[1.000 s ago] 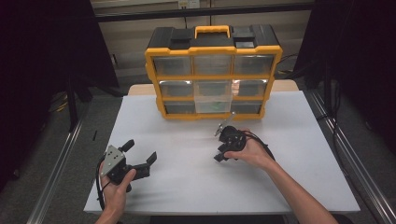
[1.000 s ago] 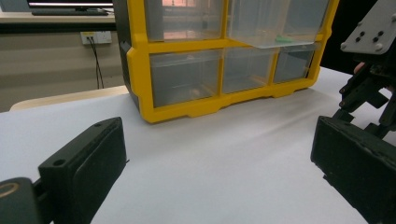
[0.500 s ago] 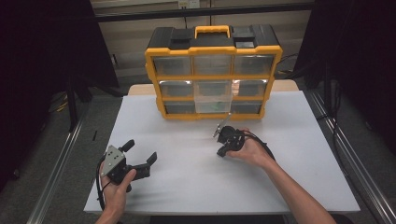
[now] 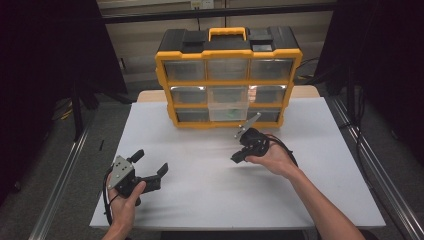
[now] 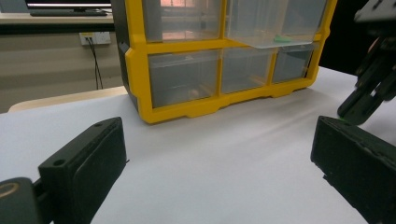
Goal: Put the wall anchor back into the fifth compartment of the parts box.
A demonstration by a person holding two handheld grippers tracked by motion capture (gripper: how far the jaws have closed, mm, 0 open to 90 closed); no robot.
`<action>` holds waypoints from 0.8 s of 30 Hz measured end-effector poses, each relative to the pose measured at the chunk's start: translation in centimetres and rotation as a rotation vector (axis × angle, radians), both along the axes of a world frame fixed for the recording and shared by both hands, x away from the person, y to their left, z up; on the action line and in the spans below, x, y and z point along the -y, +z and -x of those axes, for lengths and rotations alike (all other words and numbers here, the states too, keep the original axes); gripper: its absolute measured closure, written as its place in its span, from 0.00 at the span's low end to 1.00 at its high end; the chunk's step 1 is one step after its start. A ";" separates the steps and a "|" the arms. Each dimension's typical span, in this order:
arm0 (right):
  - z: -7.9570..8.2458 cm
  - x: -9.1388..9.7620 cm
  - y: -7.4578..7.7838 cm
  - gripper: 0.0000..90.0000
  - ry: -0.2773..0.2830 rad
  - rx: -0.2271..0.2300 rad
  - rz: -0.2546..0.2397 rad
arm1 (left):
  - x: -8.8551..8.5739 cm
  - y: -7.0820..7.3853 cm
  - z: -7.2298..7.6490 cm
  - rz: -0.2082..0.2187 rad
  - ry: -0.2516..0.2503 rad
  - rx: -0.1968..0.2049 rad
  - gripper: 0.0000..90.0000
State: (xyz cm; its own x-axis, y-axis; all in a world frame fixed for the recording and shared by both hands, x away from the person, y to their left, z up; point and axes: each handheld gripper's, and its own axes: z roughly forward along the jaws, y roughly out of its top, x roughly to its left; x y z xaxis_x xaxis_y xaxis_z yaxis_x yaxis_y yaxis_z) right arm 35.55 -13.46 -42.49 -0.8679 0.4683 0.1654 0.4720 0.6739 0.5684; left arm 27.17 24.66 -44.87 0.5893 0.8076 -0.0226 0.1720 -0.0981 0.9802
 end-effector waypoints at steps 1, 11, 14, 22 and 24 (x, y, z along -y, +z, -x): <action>0.1 0.1 0.5 0.94 0.016 0.017 -0.011 | 0.0 0.0 0.0 -0.002 0.001 -0.002 0.04; -0.2 1.6 6.9 0.94 0.059 0.153 -0.167 | 0.0 0.0 0.0 -0.001 0.004 0.001 0.04; -0.5 1.8 9.1 0.94 0.056 0.195 -0.184 | 0.0 0.0 0.0 -0.003 0.004 0.002 0.04; -1.6 1.4 13.2 0.94 0.065 0.260 -0.200 | -0.1 0.0 0.0 0.005 -0.007 0.002 0.04; -2.1 1.3 13.9 0.94 0.061 0.268 -0.193 | -0.1 0.0 0.0 0.010 -0.004 0.002 0.04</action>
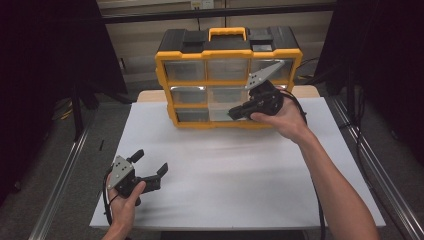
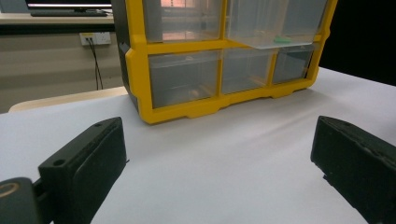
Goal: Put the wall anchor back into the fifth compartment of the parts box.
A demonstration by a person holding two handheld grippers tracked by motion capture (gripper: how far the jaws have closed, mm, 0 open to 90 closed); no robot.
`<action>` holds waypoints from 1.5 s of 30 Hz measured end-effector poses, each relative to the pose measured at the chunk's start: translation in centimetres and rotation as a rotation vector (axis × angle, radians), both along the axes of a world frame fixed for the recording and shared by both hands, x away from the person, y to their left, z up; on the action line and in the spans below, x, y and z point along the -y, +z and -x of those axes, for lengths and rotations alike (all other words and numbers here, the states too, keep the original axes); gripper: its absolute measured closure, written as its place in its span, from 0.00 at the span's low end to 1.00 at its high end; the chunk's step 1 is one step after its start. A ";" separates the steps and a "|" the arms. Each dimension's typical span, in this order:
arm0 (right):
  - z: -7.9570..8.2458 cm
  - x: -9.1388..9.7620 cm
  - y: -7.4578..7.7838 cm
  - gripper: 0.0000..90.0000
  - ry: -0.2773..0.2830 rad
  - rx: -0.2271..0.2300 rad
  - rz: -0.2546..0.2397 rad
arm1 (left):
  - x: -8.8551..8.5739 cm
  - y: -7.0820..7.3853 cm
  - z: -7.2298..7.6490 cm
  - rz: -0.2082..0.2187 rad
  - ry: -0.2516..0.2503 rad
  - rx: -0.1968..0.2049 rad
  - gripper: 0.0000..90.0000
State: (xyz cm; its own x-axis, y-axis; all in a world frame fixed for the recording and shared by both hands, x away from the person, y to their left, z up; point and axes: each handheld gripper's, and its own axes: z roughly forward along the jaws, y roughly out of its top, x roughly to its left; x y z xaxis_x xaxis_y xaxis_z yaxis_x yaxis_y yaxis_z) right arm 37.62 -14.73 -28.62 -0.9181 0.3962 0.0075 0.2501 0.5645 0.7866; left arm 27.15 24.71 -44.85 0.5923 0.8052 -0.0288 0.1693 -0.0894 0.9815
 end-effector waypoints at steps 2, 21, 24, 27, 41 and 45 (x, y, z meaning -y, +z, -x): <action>-0.5 -0.2 0.8 0.94 -0.001 0.011 0.004 | 0.0 0.0 0.0 0.004 0.001 0.000 0.04; -5.7 -2.7 3.4 0.94 -0.090 -0.027 0.228 | -0.1 0.0 0.0 0.000 -0.006 0.001 0.04; -6.3 -2.9 3.1 0.94 -0.110 -0.049 0.251 | -0.1 0.0 0.0 0.007 -0.004 -0.002 0.04; -6.8 -3.0 2.5 0.94 -0.128 -0.072 0.298 | 0.0 0.0 0.0 0.002 -0.004 -0.003 0.04; -8.4 -2.5 1.3 0.93 -0.208 -0.111 0.336 | -0.1 0.0 0.0 -0.006 0.002 -0.006 0.04; -8.3 -2.3 1.4 0.63 -0.233 -0.076 0.299 | 0.0 0.0 0.0 -0.003 -0.004 -0.004 0.04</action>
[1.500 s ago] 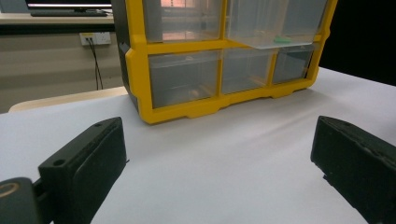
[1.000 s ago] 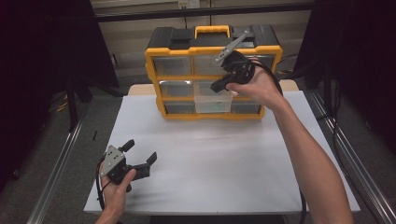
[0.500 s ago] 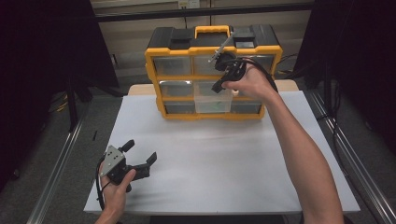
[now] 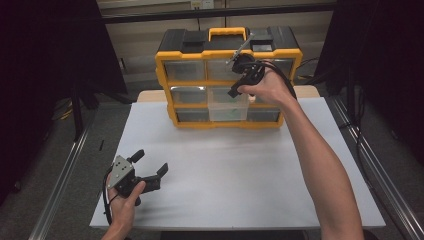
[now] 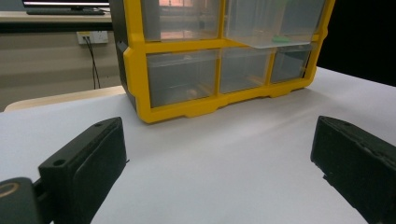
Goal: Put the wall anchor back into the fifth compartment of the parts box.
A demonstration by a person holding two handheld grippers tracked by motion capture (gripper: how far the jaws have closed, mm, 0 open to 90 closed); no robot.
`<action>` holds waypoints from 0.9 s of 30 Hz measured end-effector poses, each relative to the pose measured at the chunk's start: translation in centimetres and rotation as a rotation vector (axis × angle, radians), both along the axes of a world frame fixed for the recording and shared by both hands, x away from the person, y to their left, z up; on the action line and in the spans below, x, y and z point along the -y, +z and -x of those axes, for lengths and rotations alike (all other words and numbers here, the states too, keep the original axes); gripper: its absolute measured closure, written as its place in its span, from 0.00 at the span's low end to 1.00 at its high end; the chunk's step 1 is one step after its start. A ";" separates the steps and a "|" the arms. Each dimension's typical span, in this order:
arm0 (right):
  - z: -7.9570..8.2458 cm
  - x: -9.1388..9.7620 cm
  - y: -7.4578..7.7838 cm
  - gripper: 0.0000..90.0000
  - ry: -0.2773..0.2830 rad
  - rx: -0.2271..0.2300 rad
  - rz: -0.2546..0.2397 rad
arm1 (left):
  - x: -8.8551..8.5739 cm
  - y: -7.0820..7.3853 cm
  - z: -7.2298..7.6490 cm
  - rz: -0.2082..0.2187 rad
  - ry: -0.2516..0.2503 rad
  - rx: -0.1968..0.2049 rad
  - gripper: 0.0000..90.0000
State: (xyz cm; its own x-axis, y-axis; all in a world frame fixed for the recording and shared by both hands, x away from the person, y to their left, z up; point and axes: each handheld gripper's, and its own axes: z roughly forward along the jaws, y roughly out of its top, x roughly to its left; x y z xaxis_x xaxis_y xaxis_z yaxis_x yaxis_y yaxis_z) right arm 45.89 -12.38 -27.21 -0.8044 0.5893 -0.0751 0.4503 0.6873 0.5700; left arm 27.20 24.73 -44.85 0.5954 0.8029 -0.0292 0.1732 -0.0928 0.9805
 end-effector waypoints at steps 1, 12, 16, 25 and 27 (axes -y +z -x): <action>0.1 0.0 0.0 0.56 -0.006 0.009 -0.012 | 0.0 0.0 0.0 0.003 0.001 0.000 0.04; 2.1 1.7 0.3 0.10 -0.059 0.097 -0.170 | -0.1 0.0 0.0 0.000 -0.004 0.006 0.04; 3.4 2.6 -0.4 0.06 -0.060 0.106 -0.243 | -0.1 0.0 0.0 0.004 -0.003 0.006 0.04; 6.1 5.7 -3.2 0.03 -0.139 0.162 -0.403 | -0.1 0.0 0.1 0.000 0.009 0.000 0.04; 6.5 6.2 -3.8 0.03 -0.153 0.171 -0.414 | 0.0 0.0 0.1 0.000 0.010 -0.003 0.04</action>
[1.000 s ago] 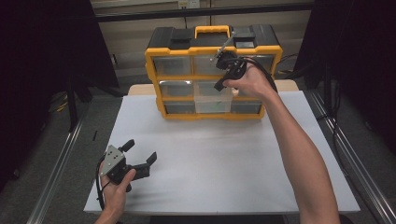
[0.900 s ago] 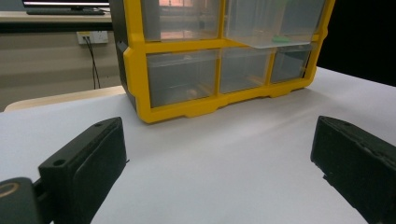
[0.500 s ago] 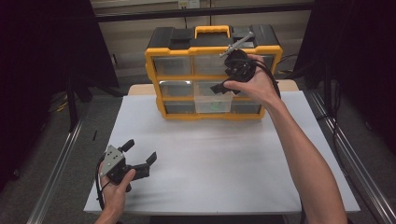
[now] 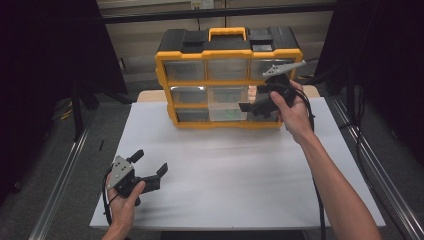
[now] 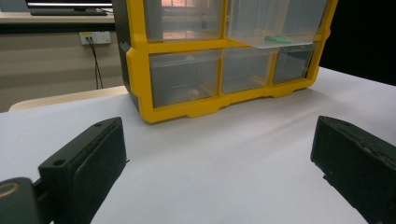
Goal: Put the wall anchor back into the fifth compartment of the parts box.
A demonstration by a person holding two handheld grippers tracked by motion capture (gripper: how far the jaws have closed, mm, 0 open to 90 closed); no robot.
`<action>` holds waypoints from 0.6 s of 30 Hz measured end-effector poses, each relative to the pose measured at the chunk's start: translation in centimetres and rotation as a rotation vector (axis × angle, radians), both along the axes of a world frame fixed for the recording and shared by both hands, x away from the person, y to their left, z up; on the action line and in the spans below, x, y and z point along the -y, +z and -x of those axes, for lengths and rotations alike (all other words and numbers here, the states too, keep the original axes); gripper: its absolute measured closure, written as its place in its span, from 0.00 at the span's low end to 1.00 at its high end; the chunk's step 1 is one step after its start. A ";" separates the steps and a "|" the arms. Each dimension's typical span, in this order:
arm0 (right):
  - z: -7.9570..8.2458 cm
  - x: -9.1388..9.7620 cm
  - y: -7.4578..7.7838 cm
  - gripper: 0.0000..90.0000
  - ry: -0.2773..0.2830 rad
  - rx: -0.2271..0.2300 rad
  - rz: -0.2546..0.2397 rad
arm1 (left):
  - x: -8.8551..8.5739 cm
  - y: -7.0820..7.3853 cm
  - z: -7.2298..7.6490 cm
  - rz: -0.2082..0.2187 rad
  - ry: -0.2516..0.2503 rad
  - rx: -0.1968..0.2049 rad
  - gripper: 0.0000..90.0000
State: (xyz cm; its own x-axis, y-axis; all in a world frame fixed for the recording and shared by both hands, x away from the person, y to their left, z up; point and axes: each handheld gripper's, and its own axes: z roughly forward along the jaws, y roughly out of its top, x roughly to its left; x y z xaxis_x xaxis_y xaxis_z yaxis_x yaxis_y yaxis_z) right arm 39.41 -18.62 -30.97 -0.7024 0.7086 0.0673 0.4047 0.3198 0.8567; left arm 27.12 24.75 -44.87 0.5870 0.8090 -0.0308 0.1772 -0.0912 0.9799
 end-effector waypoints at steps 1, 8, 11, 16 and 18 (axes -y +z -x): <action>0.3 0.3 -0.5 0.03 -0.004 0.001 -0.010 | 0.0 0.0 0.0 -0.007 0.001 -0.002 0.04; 2.2 1.6 -2.8 0.03 -0.073 0.021 -0.073 | 0.1 0.0 0.0 -0.007 -0.002 0.005 0.04; 3.2 2.1 -4.0 0.03 -0.092 0.034 -0.113 | 0.1 0.0 0.0 -0.003 -0.001 0.002 0.04; 4.7 2.5 -6.2 0.04 -0.147 0.057 -0.134 | 0.1 0.0 0.0 -0.013 0.006 -0.002 0.04; 5.5 2.7 -7.1 0.04 -0.147 0.059 -0.145 | 0.1 0.0 0.1 -0.007 0.007 -0.003 0.04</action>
State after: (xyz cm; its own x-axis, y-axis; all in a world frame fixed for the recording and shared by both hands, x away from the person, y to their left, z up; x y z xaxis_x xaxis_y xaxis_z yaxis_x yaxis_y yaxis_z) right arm 33.94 -21.36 -38.11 -0.5981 0.7895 0.1378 0.3856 0.1328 0.9131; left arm 27.05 24.65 -44.84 0.5812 0.8133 -0.0263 0.1804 -0.0973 0.9788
